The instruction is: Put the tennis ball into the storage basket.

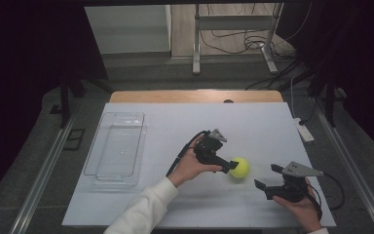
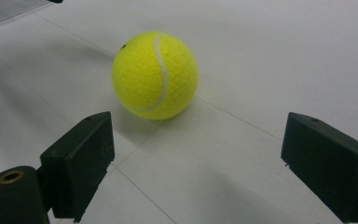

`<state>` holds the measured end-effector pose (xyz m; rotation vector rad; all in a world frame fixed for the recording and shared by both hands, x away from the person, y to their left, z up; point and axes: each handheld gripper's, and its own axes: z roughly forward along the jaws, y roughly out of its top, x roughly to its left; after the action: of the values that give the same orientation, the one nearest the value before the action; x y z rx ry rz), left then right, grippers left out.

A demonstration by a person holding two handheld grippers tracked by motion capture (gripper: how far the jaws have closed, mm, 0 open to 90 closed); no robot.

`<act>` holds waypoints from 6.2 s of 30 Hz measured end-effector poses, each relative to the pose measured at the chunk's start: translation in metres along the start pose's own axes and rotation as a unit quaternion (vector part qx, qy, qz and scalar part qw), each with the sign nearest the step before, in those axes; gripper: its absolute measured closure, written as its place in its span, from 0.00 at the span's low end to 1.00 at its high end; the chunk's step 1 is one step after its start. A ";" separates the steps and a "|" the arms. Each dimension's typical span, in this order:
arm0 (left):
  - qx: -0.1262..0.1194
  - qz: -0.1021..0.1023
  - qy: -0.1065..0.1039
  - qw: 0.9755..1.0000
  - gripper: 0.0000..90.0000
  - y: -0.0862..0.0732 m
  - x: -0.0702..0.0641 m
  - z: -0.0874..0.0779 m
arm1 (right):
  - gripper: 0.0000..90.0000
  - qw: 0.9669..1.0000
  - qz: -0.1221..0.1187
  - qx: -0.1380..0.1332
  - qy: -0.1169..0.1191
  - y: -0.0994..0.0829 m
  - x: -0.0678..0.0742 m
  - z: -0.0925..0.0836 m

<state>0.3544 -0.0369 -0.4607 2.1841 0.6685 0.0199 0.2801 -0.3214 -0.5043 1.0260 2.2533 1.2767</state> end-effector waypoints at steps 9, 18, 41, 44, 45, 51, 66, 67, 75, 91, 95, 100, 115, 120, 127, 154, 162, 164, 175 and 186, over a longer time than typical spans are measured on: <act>0.010 0.000 -0.005 1.000 0.10 0.005 -0.003 0.013 | 0.11 1.000 0.001 0.000 0.000 0.000 0.000 0.000; 0.020 0.000 -0.005 1.000 0.10 0.007 -0.003 0.023 | 0.11 1.000 0.000 0.001 0.002 0.000 0.000 0.000; 0.056 -0.008 -0.004 0.998 0.10 0.006 -0.001 0.058 | 0.11 1.000 0.000 0.002 0.002 0.000 0.000 0.000; 0.062 -0.003 -0.006 0.998 0.10 0.006 -0.002 0.061 | 0.11 1.000 0.000 0.001 0.001 -0.001 -0.001 0.000; 0.067 0.001 -0.006 0.998 0.10 0.006 -0.002 0.062 | 0.11 1.000 0.000 0.001 0.001 -0.001 -0.001 0.000; 0.075 -0.001 -0.006 0.997 0.10 0.005 -0.004 0.070 | 0.11 1.000 -0.001 0.002 0.000 0.000 0.000 0.000; 0.083 0.006 -0.025 0.996 0.28 0.006 -0.007 0.073 | 0.11 1.000 -0.002 0.001 0.000 -0.001 -0.001 -0.001; 0.082 0.005 -0.025 0.996 0.28 0.006 -0.007 0.073 | 0.11 1.000 -0.001 0.001 0.000 -0.001 -0.001 -0.001; 0.082 0.011 -0.019 0.996 0.29 0.007 -0.010 0.073 | 0.11 1.000 -0.001 0.001 0.000 -0.001 -0.001 0.000; 0.057 0.019 -0.011 0.998 0.29 0.010 -0.012 0.060 | 0.11 1.000 0.001 0.001 -0.001 -0.001 -0.001 -0.002; 0.048 0.020 -0.011 0.999 0.29 0.010 -0.013 0.055 | 0.11 1.000 0.001 0.000 0.000 -0.001 -0.001 -0.002; 0.041 0.025 -0.003 0.999 0.29 0.011 -0.015 0.047 | 0.11 1.000 0.000 0.000 -0.001 -0.001 -0.001 -0.001; 0.008 0.030 0.005 1.000 0.29 0.009 -0.018 0.027 | 0.11 1.000 0.000 0.002 -0.002 -0.001 -0.001 -0.001; 0.001 0.031 0.003 1.000 0.29 0.009 -0.020 0.023 | 0.11 1.000 0.001 0.002 -0.003 -0.001 -0.001 -0.001; -0.008 0.034 0.003 0.999 0.29 0.010 -0.023 0.018 | 0.11 1.000 0.000 0.002 -0.003 -0.001 -0.001 -0.001; -0.051 0.038 0.010 0.998 0.29 0.005 -0.023 -0.018 | 0.11 1.000 0.003 0.002 -0.003 -0.001 -0.001 -0.001; -0.061 0.034 0.015 0.997 0.29 0.002 -0.020 -0.029 | 0.11 1.000 0.003 0.002 -0.004 -0.001 -0.001 -0.001; -0.061 0.035 0.017 0.997 0.29 0.001 -0.019 -0.031 | 0.11 1.000 0.003 0.002 -0.004 -0.001 -0.001 -0.001; -0.070 0.030 0.021 0.997 0.29 -0.002 -0.015 -0.039 | 0.11 1.000 0.002 0.003 -0.005 -0.001 0.000 -0.001; -0.083 0.021 0.029 0.996 0.29 -0.006 -0.009 -0.055 | 0.11 1.000 0.003 0.002 -0.005 -0.001 0.000 -0.001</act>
<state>0.3309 0.0012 -0.4271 2.0432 0.6305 0.1575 0.2793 -0.3226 -0.5049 1.0391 2.2474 1.2672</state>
